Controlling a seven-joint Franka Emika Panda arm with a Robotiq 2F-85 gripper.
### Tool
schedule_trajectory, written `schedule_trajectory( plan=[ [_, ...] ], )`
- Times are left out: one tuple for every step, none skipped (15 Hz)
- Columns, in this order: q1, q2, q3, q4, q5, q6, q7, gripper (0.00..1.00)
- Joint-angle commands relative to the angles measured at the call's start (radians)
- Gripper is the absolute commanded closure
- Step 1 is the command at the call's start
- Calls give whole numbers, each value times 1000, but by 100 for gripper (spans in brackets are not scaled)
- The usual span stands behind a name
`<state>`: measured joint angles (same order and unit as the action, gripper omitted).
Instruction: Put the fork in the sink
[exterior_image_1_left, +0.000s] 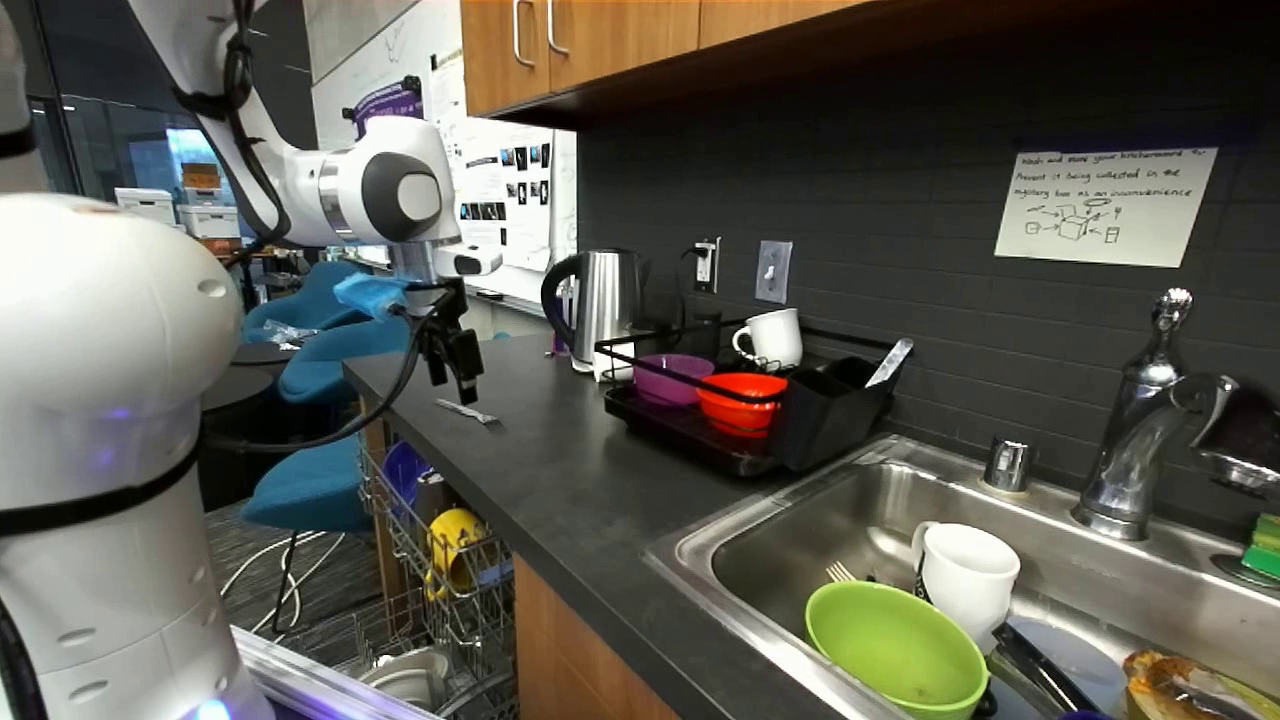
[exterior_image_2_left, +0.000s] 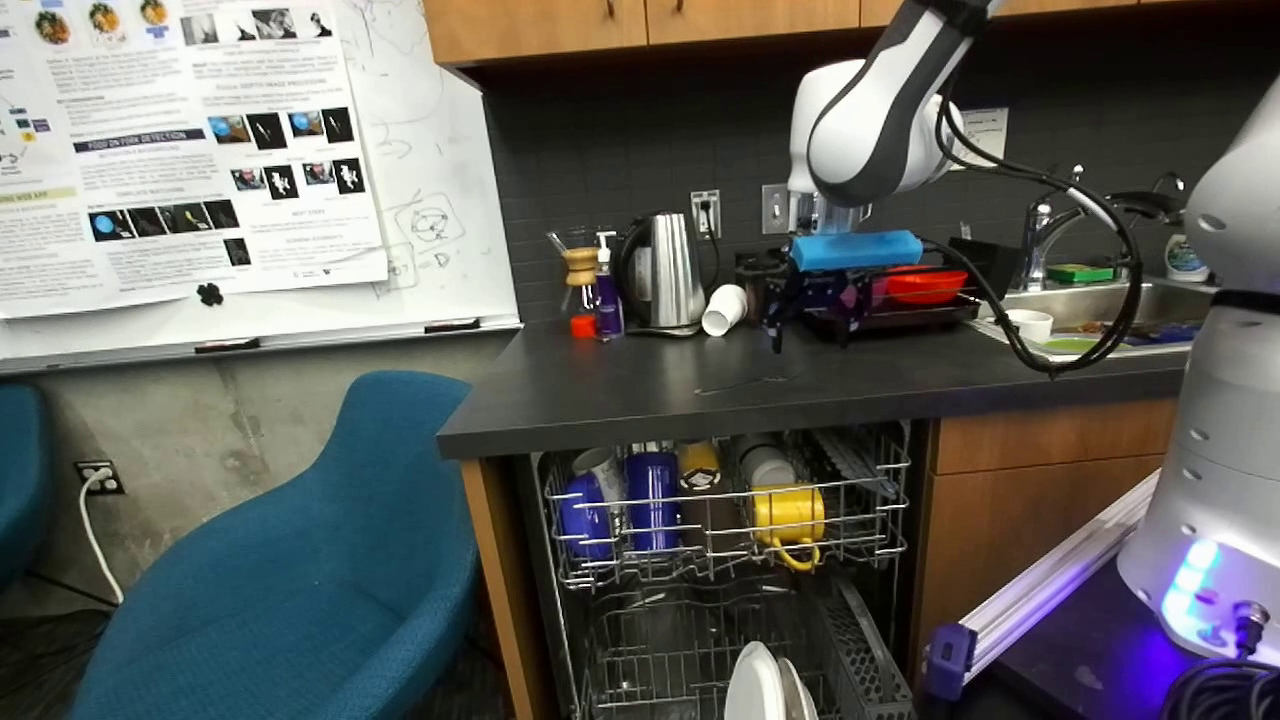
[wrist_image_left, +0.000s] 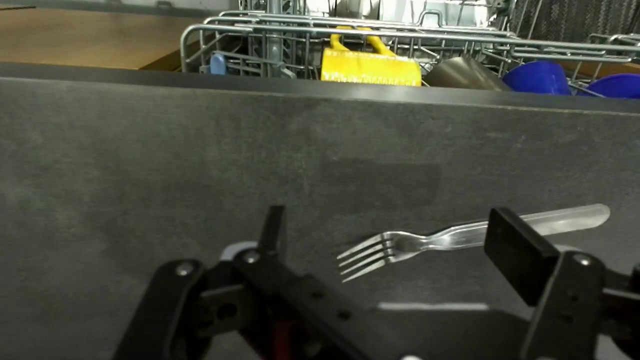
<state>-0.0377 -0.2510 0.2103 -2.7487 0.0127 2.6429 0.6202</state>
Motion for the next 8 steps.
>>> schedule_trajectory(
  plan=[
    [-9,74,-29,44,-6,38,17,0],
    [-11,90,-38,52,-10,43,17,0],
    [-11,107,-44,60,-12,49,16,0],
    [-10,125,-50,69,-21,52,15,0],
    [-1,144,-58,78,-11,56,-1,0],
    [14,166,-67,88,13,63,-27,0],
    [22,183,-70,97,23,66,-37,0],
    [28,199,-71,108,21,70,-36,0]
  ],
)
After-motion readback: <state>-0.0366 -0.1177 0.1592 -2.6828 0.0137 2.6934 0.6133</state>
